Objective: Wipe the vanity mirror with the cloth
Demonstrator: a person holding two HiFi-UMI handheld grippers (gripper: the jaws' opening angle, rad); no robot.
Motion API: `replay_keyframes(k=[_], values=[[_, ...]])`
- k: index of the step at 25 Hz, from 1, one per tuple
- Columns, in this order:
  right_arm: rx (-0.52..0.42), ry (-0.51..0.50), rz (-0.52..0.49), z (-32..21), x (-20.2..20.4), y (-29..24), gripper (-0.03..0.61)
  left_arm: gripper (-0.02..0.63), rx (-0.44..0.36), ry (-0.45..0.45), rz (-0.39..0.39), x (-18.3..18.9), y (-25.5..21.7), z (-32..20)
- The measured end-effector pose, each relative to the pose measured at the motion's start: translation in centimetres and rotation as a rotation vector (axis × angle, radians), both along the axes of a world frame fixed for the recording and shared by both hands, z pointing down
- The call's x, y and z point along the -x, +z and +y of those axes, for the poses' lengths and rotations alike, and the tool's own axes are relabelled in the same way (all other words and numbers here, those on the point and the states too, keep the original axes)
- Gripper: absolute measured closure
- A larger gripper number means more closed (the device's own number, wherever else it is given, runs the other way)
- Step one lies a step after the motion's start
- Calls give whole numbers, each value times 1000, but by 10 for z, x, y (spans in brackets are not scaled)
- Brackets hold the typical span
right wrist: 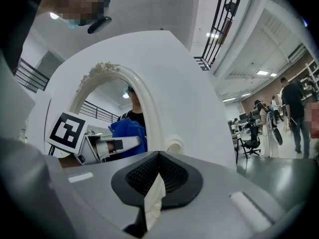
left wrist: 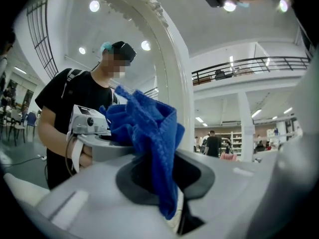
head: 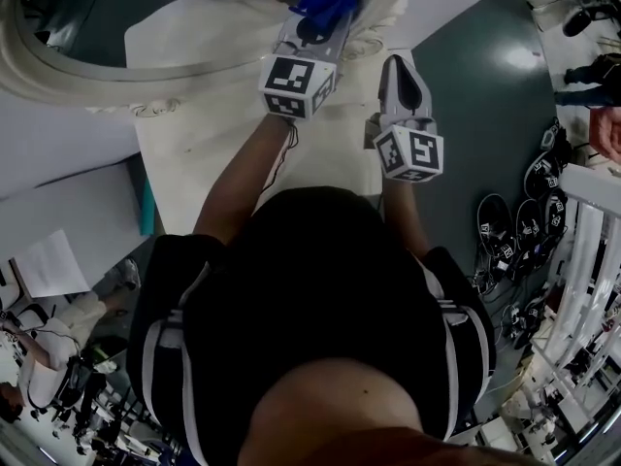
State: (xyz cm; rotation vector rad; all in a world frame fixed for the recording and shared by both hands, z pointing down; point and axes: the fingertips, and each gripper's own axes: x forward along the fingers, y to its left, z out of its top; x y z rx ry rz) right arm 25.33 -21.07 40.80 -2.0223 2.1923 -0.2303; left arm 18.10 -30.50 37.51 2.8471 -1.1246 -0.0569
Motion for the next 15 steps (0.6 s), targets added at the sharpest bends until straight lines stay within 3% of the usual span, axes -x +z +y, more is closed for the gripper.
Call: replay_keyframes(k=[11, 15], values=[[21, 11, -1, 19, -9, 10, 578, 554, 43, 91, -6, -15, 3, 1], [21, -1, 2, 23, -3, 9, 578, 554, 40, 78, -29, -13, 4, 7]])
